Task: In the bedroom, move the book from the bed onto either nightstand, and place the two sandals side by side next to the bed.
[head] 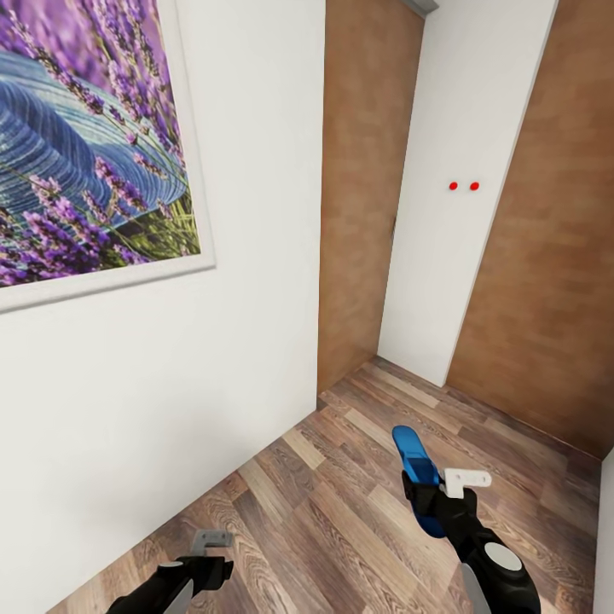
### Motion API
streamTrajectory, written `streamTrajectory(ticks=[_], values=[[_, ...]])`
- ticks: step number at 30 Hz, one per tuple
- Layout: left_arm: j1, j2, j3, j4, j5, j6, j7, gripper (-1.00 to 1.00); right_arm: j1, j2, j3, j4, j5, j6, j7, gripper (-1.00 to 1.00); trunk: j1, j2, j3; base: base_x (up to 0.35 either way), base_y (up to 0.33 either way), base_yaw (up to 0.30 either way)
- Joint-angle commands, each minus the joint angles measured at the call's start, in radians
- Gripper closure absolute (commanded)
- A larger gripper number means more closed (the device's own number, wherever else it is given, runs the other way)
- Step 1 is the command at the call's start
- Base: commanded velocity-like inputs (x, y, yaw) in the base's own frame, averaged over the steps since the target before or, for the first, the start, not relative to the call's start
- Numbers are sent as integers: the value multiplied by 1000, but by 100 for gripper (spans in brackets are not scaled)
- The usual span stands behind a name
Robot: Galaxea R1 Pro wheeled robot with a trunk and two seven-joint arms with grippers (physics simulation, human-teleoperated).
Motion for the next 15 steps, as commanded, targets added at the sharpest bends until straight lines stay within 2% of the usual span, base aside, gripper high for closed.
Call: streamTrajectory(ticks=[1,10,15], values=[[0,0,-7,-1,10,7,1,-100,-1,-1,1,-1,-10,5,-8,100,4,-8,-4,0,0,0],[0,-15,-4,1,11,17,4,-100,-1,-1,1,1,-10,4,-8,100,38,-71,-33,0,0,0],[0,-17,-3,0,36,18,1,-100,-1,0,1,6,-10,3,-8,100,58,-106,-48,0,0,0]])
